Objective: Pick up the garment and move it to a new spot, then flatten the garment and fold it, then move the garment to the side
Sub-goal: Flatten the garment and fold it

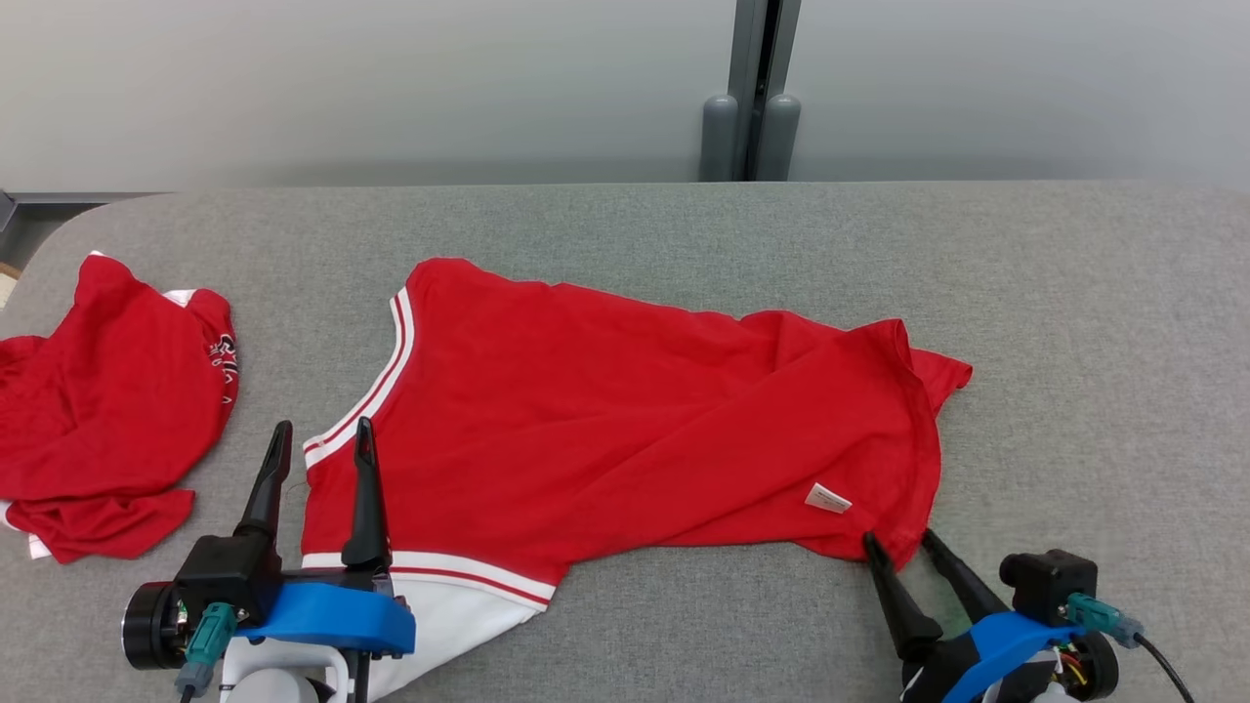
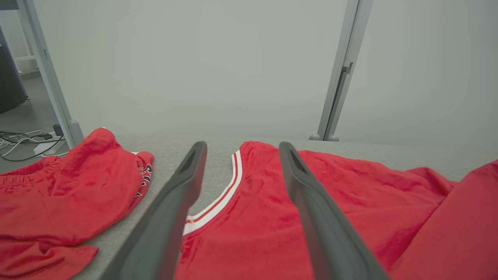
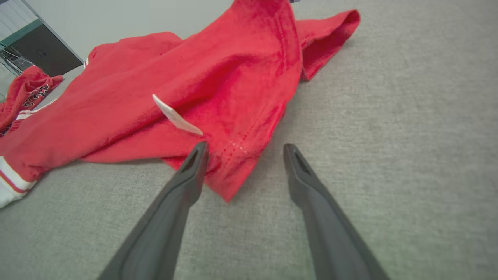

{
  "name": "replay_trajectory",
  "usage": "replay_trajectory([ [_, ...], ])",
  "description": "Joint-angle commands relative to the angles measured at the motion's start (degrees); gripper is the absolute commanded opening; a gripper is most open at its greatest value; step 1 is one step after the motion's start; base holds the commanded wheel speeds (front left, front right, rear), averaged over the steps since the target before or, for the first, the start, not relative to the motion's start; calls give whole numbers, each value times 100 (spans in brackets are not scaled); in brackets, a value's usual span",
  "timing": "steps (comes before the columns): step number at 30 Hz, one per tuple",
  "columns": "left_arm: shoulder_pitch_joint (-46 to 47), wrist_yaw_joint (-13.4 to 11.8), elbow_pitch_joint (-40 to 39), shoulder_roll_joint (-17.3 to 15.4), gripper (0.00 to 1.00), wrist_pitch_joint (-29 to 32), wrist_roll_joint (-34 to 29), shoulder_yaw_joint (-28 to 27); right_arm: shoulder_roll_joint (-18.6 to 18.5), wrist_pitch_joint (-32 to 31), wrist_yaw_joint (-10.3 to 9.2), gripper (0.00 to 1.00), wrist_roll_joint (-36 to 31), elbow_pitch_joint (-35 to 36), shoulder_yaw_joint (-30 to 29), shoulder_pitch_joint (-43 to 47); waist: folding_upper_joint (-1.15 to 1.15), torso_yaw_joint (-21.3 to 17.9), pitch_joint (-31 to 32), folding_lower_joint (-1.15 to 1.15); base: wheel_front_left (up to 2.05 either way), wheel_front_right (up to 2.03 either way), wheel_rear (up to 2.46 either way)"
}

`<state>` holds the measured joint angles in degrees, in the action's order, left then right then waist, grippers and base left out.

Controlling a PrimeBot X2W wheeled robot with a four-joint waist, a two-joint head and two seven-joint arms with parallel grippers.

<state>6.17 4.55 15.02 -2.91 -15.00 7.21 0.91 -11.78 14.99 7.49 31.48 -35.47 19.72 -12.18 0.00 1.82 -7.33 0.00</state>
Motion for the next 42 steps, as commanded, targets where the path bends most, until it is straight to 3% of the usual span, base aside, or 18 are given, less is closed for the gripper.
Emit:
replay_trajectory([
  [1, -6, -12, 8, 4, 100, -27, -17, 12, 22, 29, 1, 100, 82, -71, 83, -96, 0, 21, -7, 0, 0, 0, 0],
  [4, 6, -13, 16, 4, 100, -27, -17, 16, 60, 28, 1, 97, 145, -145, 214, -209, 0, 49, -7, 0, 0, 0, 0],
  [5, 5, -14, 17, 4, 100, -27, -18, 15, 69, 29, 1, 62, 163, -140, 250, -231, 0, 54, -1, 0, 0, 0, 0],
  [6, 0, -13, 19, 4, 100, -27, -21, 14, 66, 29, 1, 36, 177, -115, 299, -252, 0, 57, 6, 0, 0, 0, 0],
  [7, -9, -13, 22, 4, 100, -27, -24, 11, 57, 28, 1, 0, 193, -86, 331, -266, 0, 59, 13, 0, 0, 0, 0],
  [15, -98, -43, 16, 3, 100, -27, -10, -41, -121, 29, 1, 0, 117, 474, 381, -73, 0, -30, 94, 0, 0, 0, 0],
  [23, -183, -42, 27, 3, 100, -27, 21, -47, -639, 29, 1, 0, 170, 1386, 1124, 477, 0, -165, 191, 0, 0, 0, 0],
  [33, -208, -35, 43, 3, 100, -27, 51, -10, -1263, 18, 1, 0, 687, 1759, 2128, 941, 0, -258, 206, 0, 0, 0, 0],
  [34, -216, -37, 38, 4, 100, -27, 52, -14, -1289, -4, 1, 30, 785, 1737, 2174, 949, 0, -268, 206, 0, 0, 0, 0],
  [35, -216, -37, 38, 4, 100, -27, 52, -14, -1289, -4, 1, 30, 785, 1737, 2174, 949, 0, -268, 206, 0, 0, 0, 0],
  [36, -221, -40, 35, 4, 100, -27, 51, -18, -1329, -1, 1, 95, 799, 1735, 2218, 922, 0, -279, 204, 0, 0, 0, 0],
  [37, -229, -43, 36, 3, 100, -27, 50, -20, -1359, 3, 1, 100, 813, 1719, 2228, 896, 0, -290, 205, 0, 0, 0, 0],
  [42, -232, -44, 26, 4, 100, -27, 37, -29, -1367, 25, 1, 100, 719, 1744, 1919, 851, 0, -325, 209, 0, 0, 0, 0],
])
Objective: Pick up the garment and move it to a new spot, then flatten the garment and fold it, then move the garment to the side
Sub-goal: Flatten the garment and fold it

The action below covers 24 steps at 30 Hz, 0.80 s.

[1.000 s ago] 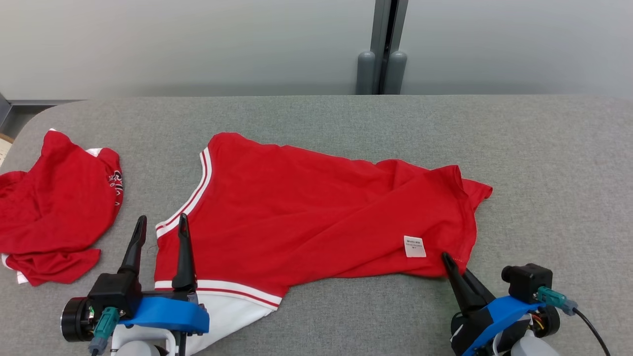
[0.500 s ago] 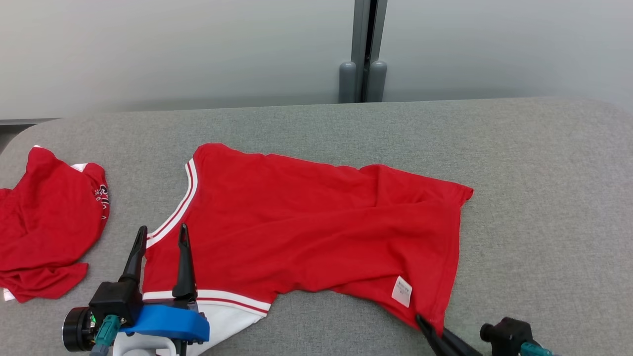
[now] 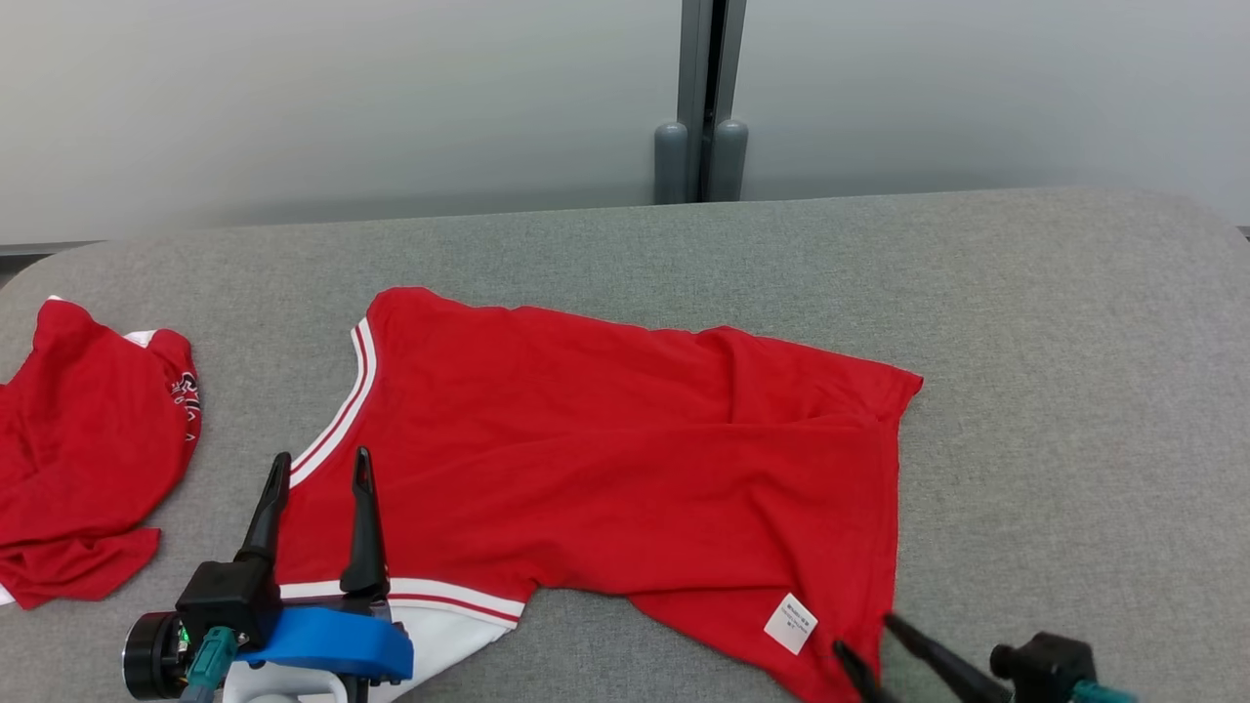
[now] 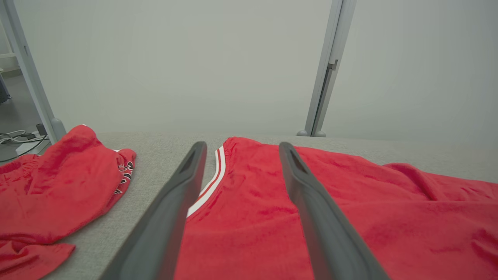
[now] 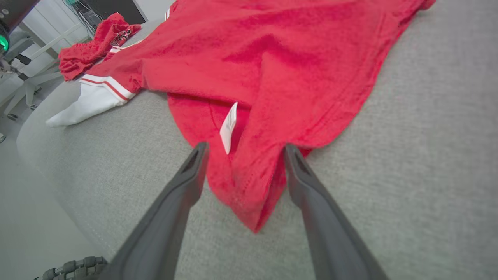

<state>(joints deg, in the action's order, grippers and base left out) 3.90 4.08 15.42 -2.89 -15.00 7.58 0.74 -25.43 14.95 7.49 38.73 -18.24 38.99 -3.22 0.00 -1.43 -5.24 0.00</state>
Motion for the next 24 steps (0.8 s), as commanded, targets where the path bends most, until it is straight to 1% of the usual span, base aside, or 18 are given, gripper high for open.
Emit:
replay_trajectory([
  [1, -6, 0, -19, 2, 100, -27, -3, -17, 2, 29, 1, 100, -81, 86, -191, -67, 0, -4, 0, 0, 0, 0, 0],
  [7, 18, -17, -51, 2, 100, -27, -14, -11, 144, 31, 1, 100, -822, 388, -1511, -97, 0, 23, -49, 0, 0, 0, 0],
  [10, 62, -8, -57, 2, 100, -28, -34, -12, 249, 32, 1, 100, -1169, 398, -1974, -340, 0, 39, -118, 0, 0, 0, 0],
  [12, 104, 4, -52, 2, 100, -27, -46, -1, 398, 31, 1, 100, -1347, 311, -2272, -575, 0, 58, -152, 0, 0, 0, 0],
  [15, 174, 31, -33, 3, 100, -27, -49, 33, 550, 30, 1, 100, -1550, -28, -2488, -1013, 0, 119, -218, 0, 0, 0, 0],
  [18, 255, 34, -23, 2, 100, -28, -57, 56, 657, 27, 1, 100, -1721, -465, -2520, -1517, 0, 191, -286, 0, 0, 0, 0],
  [24, 377, 28, -28, 2, 100, -27, -37, 92, 701, -159, 1, 100, -1834, -1660, -2545, -2449, 0, 355, -448, 0, 0, 0, 0],
])
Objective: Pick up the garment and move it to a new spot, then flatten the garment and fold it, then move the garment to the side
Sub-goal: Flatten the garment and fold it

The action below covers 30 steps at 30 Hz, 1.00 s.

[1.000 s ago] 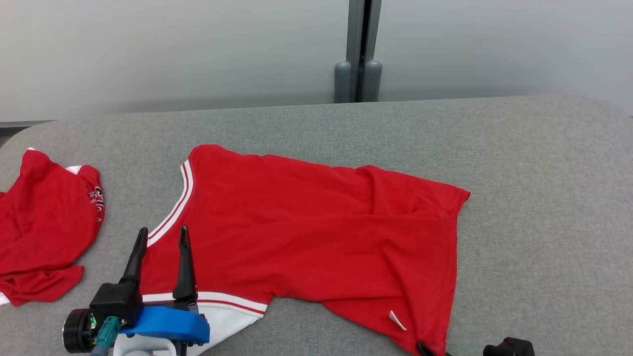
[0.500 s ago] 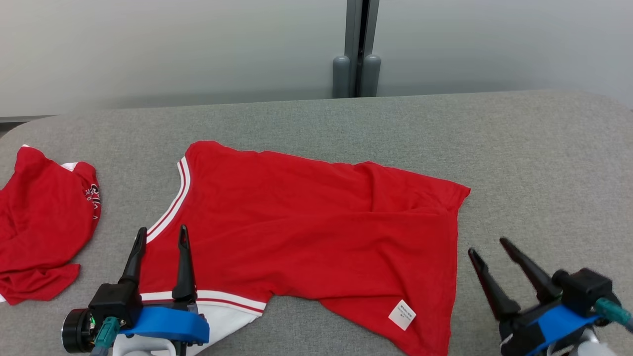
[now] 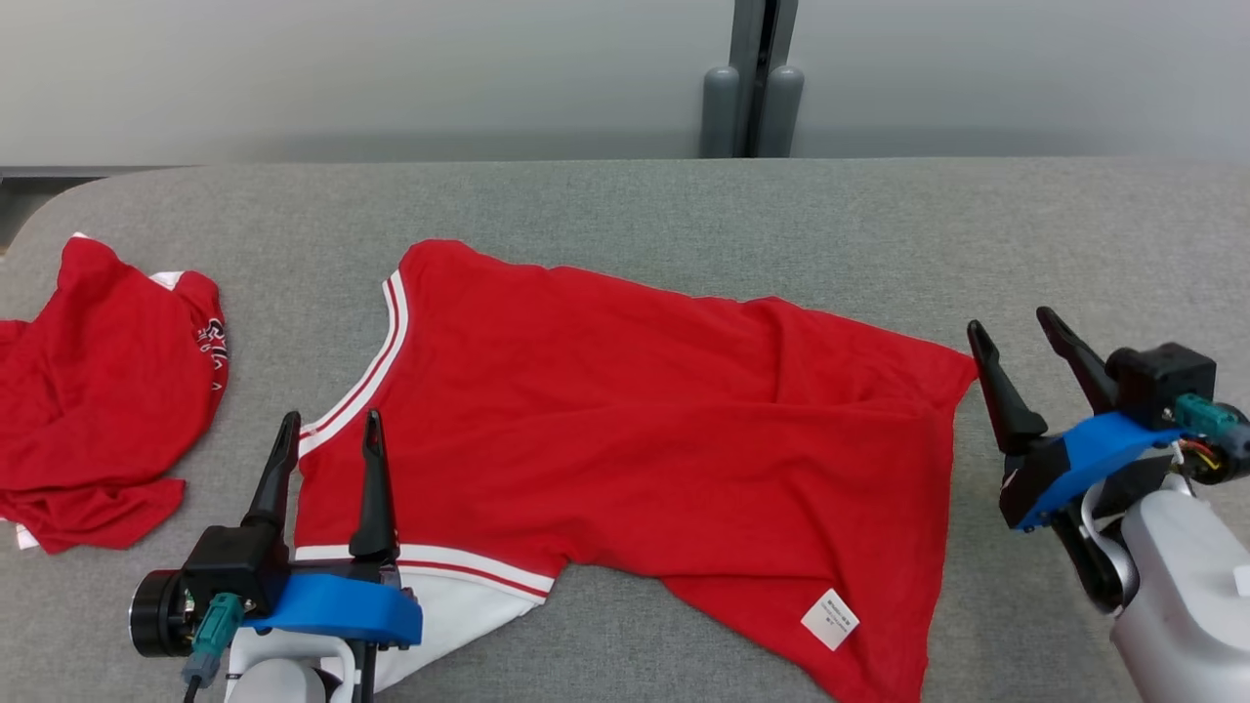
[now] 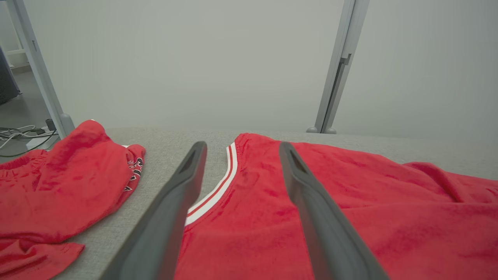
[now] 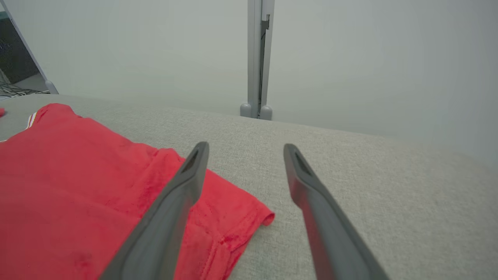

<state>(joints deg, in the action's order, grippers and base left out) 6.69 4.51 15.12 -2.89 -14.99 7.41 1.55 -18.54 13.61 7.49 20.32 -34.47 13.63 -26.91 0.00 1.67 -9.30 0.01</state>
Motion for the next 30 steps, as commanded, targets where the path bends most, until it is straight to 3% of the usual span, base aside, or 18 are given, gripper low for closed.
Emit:
replay_trajectory([
  [1, 111, -18, 2, 2, 100, -28, -9, 20, -6, -56, 1, 100, -11, -254, -1, -209, 0, 81, -73, -1, 0, 0, 0],
  [10, 275, -39, 12, 2, 100, -28, 66, 119, -17, -210, 1, 100, 142, -1911, 349, -1013, 0, 343, -299, -1, 0, 0, 0],
  [21, 353, -65, -1, 3, 100, -28, 96, 129, 172, -394, 1, 100, 583, -2961, 880, -1484, 0, 397, -421, -1, 0, 0, 0],
  [22, 353, -63, -4, 3, 100, -28, 92, 118, 195, -430, 1, 29, 652, -3013, 895, -1529, 0, 391, -425, -1, 0, 0, 0],
  [23, 353, -62, -2, 3, 100, -28, 88, 109, 210, -424, 1, 0, 712, -3035, 920, -1587, 0, 388, -432, -1, 0, 0, 0],
  [30, 454, -71, 1, 3, 100, -29, 132, 195, -72, -317, 0, 0, 933, -3269, 1033, -2101, 0, 482, -516, -1, 0, 0, 0],
])
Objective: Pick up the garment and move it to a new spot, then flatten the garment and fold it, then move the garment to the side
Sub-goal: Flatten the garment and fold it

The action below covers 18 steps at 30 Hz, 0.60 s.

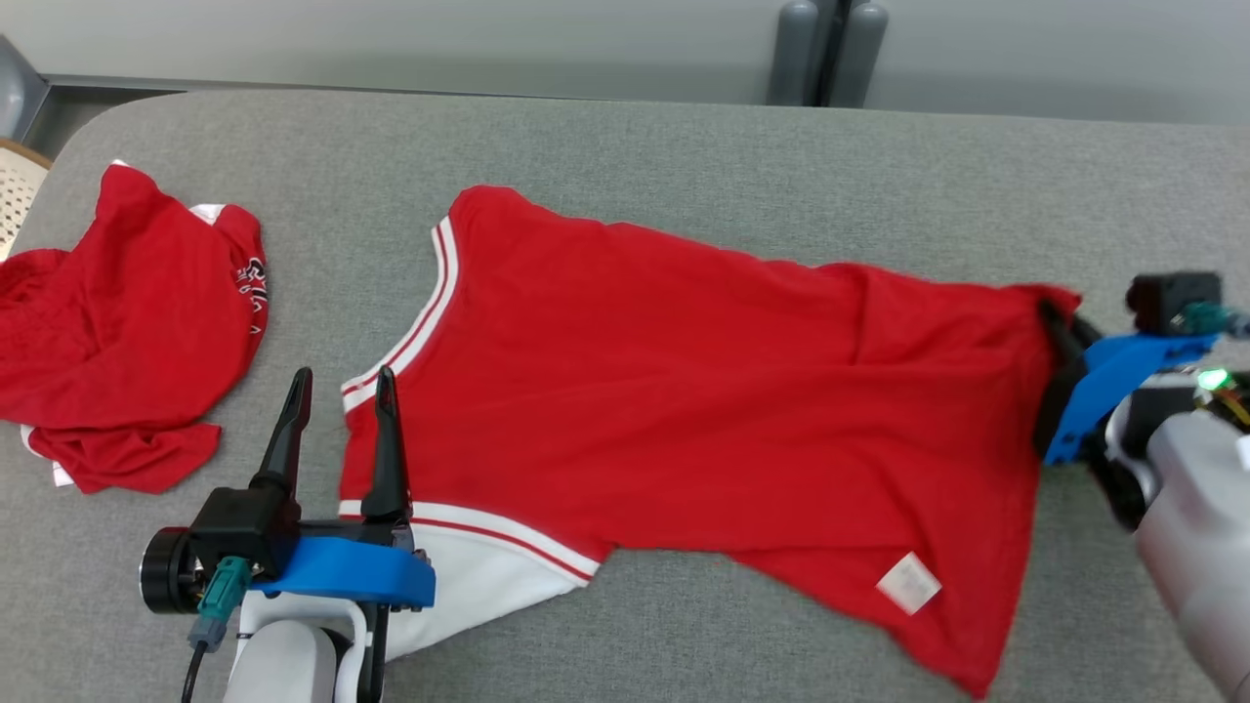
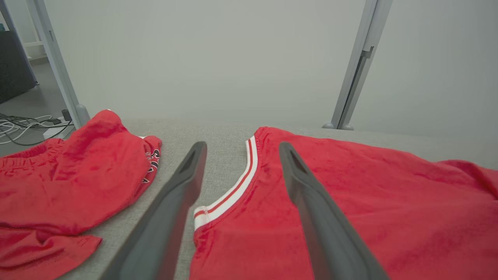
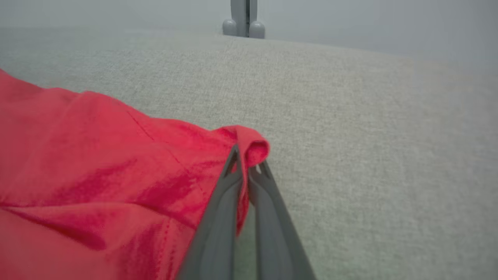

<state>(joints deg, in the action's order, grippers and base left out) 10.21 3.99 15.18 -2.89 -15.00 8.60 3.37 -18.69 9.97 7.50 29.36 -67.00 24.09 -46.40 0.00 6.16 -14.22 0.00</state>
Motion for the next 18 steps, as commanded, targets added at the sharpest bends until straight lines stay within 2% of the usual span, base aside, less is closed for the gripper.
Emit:
replay_trajectory([
  [1, 109, -27, -6, 1, 100, -27, 23, 19, -120, 83, -1, 0, 60, -51, -33, -249, 0, 59, -40, 0, 0, 0, 0],
  [10, 180, -54, -14, 2, 100, -27, 74, 59, -632, 378, -1, 0, 252, -462, -414, -1035, 0, 274, -155, 0, 0, 0, 0],
  [11, 186, -58, -15, 3, 100, -27, 76, 61, -636, 380, -1, 7, 264, -503, -444, -1063, 0, 285, -161, 0, 0, 0, 0],
  [12, 191, -61, -17, 3, 100, -27, 80, 65, -640, 393, -1, 93, 259, -531, -459, -1094, 0, 295, -168, 0, 0, 0, 0],
  [13, 193, -66, -20, 3, 100, -27, 84, 65, -632, 415, -1, 100, 225, -552, -459, -1111, 0, 298, -172, 0, 0, 0, 0],
  [18, 158, -83, -16, 3, 100, -27, 85, 24, -559, 489, -1, 100, 169, -587, -522, -1113, 0, 228, -157, 0, 0, 0, 0],
])
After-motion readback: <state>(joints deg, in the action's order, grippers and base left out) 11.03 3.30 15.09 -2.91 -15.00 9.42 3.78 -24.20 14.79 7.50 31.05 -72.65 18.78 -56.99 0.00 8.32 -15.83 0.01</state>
